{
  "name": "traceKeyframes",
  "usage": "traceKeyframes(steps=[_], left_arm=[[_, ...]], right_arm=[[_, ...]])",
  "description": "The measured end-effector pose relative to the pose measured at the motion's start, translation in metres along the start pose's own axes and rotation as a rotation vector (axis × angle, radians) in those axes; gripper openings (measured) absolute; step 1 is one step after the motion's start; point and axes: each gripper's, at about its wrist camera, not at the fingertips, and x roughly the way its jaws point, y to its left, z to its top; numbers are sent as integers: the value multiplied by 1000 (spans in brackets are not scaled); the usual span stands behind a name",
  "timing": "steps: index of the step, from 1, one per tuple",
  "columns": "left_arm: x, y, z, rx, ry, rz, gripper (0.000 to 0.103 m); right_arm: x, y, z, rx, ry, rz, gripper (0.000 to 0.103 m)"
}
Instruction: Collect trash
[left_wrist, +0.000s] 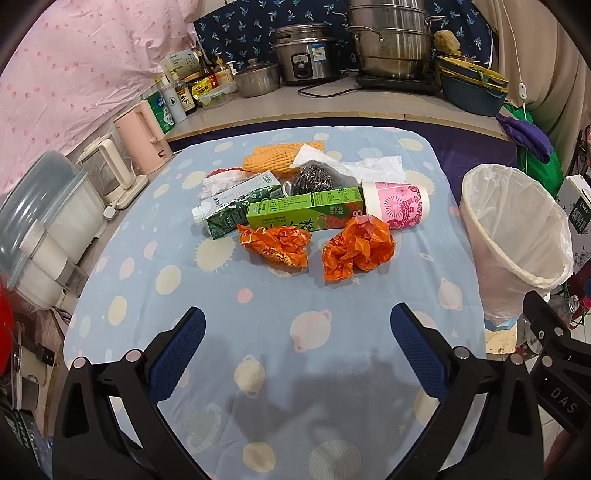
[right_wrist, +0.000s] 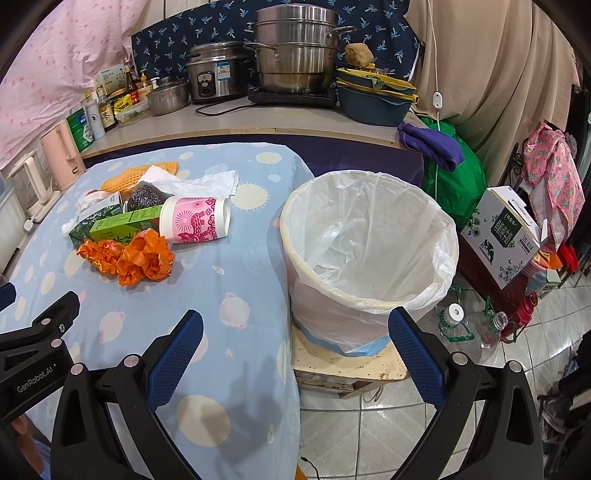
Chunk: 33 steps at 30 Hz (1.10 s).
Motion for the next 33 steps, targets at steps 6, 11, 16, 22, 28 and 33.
traceKeyframes(steps=[6,11,16,22,28,33], left_arm=[[4,-1,-4,-20,22,-8,96],[18,25,3,-97,59,-22,96],[29,48,7,-170,59,-4,96],[49,71,13,-200,77,12,96],[66,88,21,-237,82,1,96],[79,102,26,-256,84,-5,96]], right_arm=[[1,-2,0,-4,4,-3,96],[4,2,5,-4,4,-5,96],[18,8,12,-6,26,0,96],[45,20,34,26,80,67,96],[77,50,64,41,108,152,96],[103,78,81,30,144,203,96]])
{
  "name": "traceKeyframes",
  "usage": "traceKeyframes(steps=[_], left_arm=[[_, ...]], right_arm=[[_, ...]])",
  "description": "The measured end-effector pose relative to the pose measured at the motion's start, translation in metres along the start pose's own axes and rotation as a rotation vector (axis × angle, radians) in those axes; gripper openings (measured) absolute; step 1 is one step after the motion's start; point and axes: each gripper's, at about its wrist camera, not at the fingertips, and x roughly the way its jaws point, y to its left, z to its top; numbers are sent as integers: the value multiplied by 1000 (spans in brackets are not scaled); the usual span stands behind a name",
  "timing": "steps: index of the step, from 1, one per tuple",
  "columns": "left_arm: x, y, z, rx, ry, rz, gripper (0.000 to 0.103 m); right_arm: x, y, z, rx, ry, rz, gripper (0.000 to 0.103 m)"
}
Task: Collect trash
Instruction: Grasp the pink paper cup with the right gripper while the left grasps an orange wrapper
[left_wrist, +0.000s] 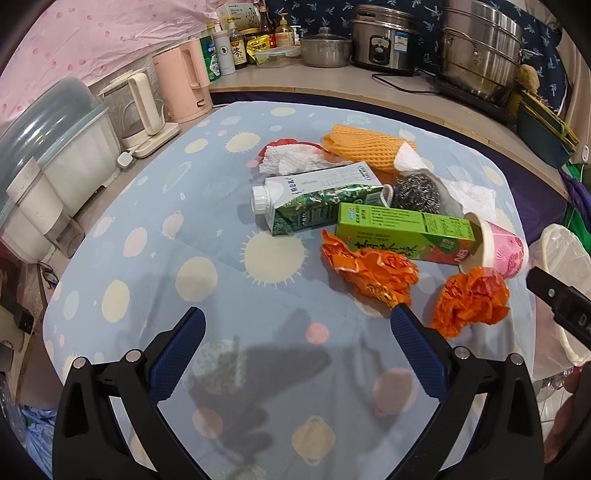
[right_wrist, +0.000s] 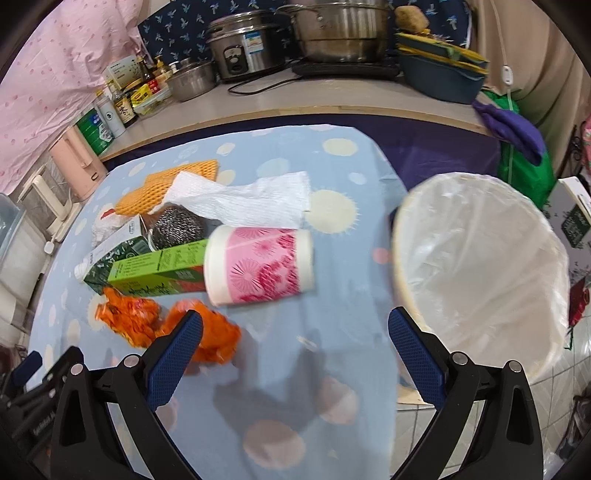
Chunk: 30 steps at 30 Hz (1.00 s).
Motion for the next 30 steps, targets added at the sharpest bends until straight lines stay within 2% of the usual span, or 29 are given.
traceKeyframes(steps=[7,13,15,16,22,28,29,30], left_arm=[[18,15,9,-37,26,-24,96],[26,14,14,-47,36,-64,96],[28,10,15,-42,40,-78,96],[29,8,16,-38,42,-83,96],[43,-11,21,-18,62,-129,96],[68,-24,28,-33,83,-143,96],[72,-25,29,-35,88,-140,95],[74,-26,28,-36,88,-149,89]], right_arm=[[35,24,15,-44,30,-10,96],[58,27,18,-47,67,-23,96],[61,26,17,-42,74,-19,87],[62,25,17,-43,75,-21,84],[56,18,17,-29,52,-29,84],[40,7,20,3,24,-41,84],[38,5,20,6,21,-44,84],[35,3,20,8,18,-45,84]])
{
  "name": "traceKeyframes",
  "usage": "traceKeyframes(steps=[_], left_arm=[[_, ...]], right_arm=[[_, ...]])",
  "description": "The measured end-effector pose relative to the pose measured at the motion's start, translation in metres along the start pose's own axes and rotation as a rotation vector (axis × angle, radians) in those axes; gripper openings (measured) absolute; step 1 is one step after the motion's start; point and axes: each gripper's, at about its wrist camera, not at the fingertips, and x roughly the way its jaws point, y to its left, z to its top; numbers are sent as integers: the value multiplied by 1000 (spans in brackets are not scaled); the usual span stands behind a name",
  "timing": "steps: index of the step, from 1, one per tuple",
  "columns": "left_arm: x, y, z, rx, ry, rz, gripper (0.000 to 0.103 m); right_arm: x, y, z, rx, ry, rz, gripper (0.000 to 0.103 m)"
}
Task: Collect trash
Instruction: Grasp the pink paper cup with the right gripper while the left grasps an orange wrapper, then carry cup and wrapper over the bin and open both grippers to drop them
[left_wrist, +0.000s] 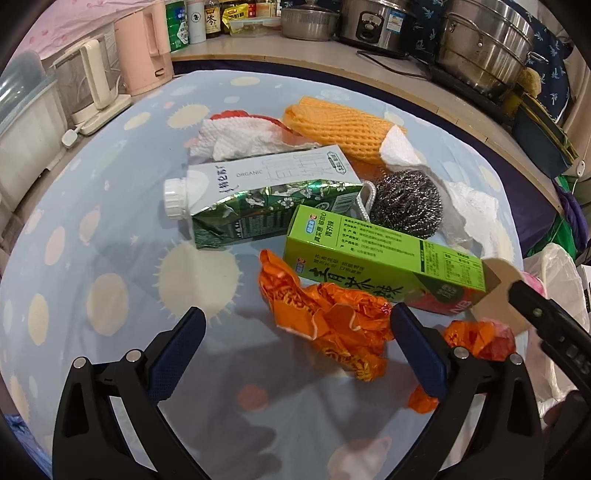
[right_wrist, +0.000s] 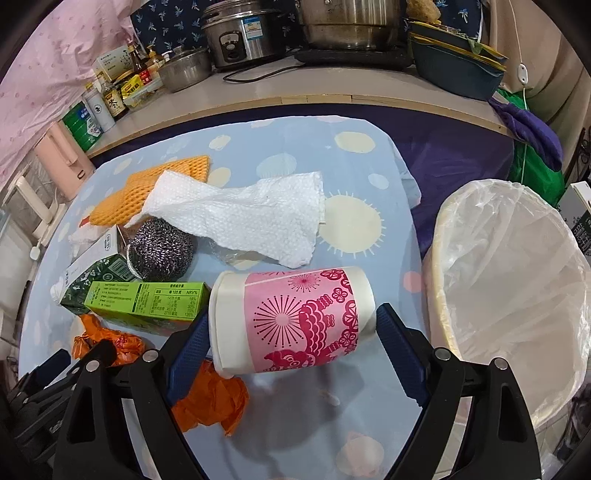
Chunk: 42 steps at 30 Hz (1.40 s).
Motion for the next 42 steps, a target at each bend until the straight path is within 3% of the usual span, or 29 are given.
traceKeyframes(steps=[7,9,17,25,32,42], left_arm=[[0,-9,-5,34,14,-52,47],[-6,-12,-7,45,-1,-49,41],[-42,-16,-12,61,-44,-62,36],[-90,-39,-15,106,-110,-114,36],[-119,-87,-21,209,-152,-183,36],[-138,-174,-35,383,-170,-299,36]], right_arm=[[-22,-9,0,6,-54,-21,82],[-28,-12,0,15,-65,-14,82],[-58,-29,0,46,-129,-20,82],[-88,-93,-4,152,-208,-122,82],[-92,-155,-18,233,-215,-249,82],[-74,-194,-29,269,-178,-283,82]])
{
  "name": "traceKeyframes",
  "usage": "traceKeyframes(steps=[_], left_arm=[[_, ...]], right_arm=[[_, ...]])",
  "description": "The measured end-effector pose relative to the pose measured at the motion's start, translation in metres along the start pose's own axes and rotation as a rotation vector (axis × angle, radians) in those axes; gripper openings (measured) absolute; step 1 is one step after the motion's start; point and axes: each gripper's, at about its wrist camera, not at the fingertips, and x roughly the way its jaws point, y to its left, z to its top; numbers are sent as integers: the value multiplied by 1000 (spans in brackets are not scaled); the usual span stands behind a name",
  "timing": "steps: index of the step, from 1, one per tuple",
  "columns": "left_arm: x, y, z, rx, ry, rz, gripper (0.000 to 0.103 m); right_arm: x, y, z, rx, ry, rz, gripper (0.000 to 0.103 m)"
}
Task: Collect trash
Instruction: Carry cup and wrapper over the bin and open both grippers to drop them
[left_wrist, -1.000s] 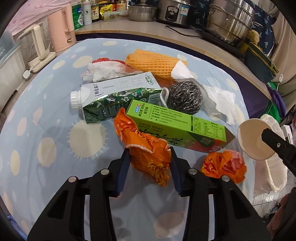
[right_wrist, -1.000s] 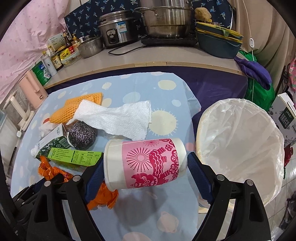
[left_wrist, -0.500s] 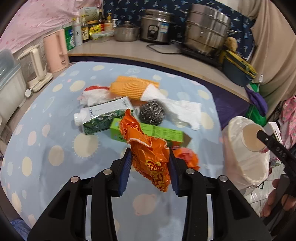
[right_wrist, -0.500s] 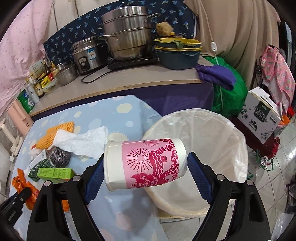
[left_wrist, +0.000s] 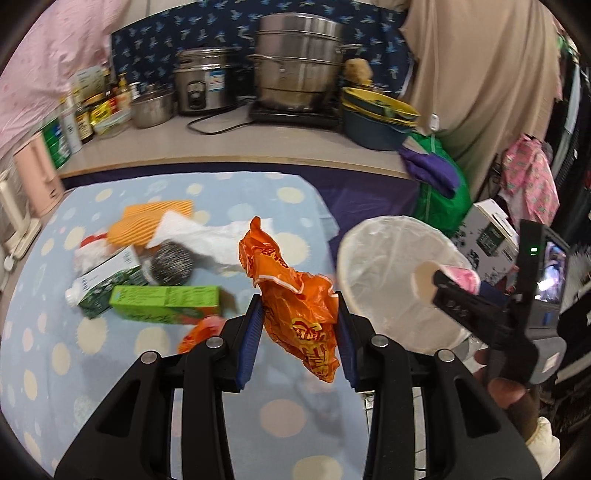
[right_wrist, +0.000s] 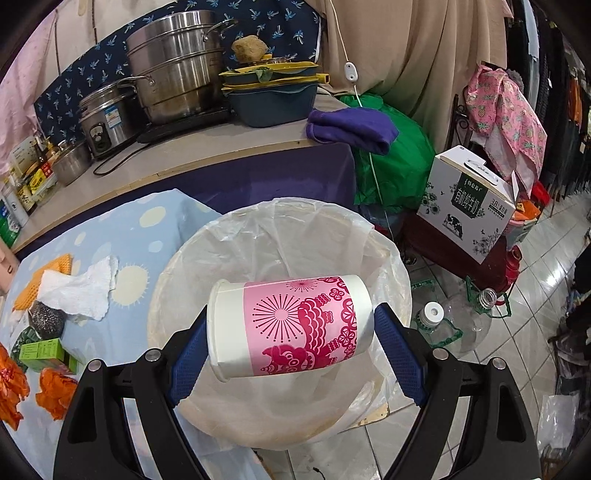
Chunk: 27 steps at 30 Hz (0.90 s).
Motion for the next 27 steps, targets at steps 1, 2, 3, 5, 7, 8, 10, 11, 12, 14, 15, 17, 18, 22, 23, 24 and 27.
traceKeyframes(steps=[1,2,3,5,7,8,10,11,12,14,15,17,18,22,23,24,27], left_arm=[[2,-7,2,12,1,-10,36],[5,-12,4,20,3,-15,36],[7,-17,6,28,6,-22,36],[14,-27,11,41,16,-39,36],[21,-37,15,54,23,-54,36],[24,-42,18,63,26,-57,36],[31,-54,22,88,29,-65,36],[34,-60,23,100,32,-69,36],[38,-66,25,112,35,-75,36],[45,-76,28,128,39,-86,37],[48,-82,29,137,42,-90,38],[54,-90,31,148,48,-92,39],[56,-95,32,157,52,-95,39],[58,-105,34,170,35,-88,60],[57,-106,34,169,26,-89,66],[55,-107,34,169,16,-92,68],[53,-105,35,172,3,-86,73]], right_arm=[[2,0,1,2,7,2,82],[4,-3,1,6,12,6,82],[3,-5,0,12,10,8,82],[0,-11,1,28,3,12,82],[-1,-17,2,41,-1,13,82],[-3,-21,2,50,-1,14,82],[-7,-28,3,66,-7,15,83],[-10,-32,2,78,-12,16,84],[-13,-36,2,88,-16,17,84],[-18,-43,2,107,-24,17,84],[-21,-47,1,117,-27,17,84],[-26,-54,0,134,-34,14,84],[-27,-57,0,141,-36,13,84],[-33,-67,1,169,-45,10,84],[-34,-68,1,174,-47,11,85],[-35,-69,1,177,-48,12,85],[-36,-69,2,177,-49,16,85]])
